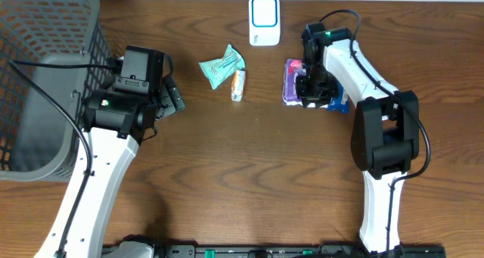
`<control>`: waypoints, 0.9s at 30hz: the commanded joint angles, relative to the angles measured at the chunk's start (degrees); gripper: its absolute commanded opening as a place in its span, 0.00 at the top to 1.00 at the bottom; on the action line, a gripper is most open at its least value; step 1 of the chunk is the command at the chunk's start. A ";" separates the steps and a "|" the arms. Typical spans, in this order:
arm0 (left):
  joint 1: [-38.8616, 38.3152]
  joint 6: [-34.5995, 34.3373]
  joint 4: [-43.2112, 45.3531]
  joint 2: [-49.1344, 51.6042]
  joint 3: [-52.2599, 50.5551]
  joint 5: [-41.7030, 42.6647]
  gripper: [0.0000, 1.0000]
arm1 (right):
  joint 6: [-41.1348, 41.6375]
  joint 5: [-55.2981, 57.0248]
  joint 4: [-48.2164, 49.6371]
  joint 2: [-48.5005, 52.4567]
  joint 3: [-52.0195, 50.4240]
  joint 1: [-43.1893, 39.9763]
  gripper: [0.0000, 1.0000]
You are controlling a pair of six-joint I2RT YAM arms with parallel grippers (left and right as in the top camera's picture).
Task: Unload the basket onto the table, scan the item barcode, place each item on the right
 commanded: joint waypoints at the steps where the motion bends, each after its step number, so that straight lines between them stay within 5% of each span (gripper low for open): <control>1: 0.20 -0.48 -0.20 0.11 0.11 0.31 0.02 | 0.66 -1.90 2.05 -1.18 0.13 0.98 0.71; 16: 0.20 -0.48 -0.20 0.11 0.11 0.31 0.02 | -6.05 -7.13 -9.18 -3.41 13.44 -4.00 0.66; 18: 0.20 -0.48 -0.20 0.11 0.11 0.31 0.02 | -7.61 -7.69 -9.99 -3.43 14.49 -6.49 0.71; 22: 0.20 -0.48 -0.20 0.11 0.11 0.31 0.02 | -10.67 -7.96 -9.86 -3.39 13.44 -11.39 0.99; 27: 0.20 -0.48 -0.20 0.11 0.11 0.31 0.02 | -11.41 -11.04 -5.51 -3.39 9.44 -14.73 0.99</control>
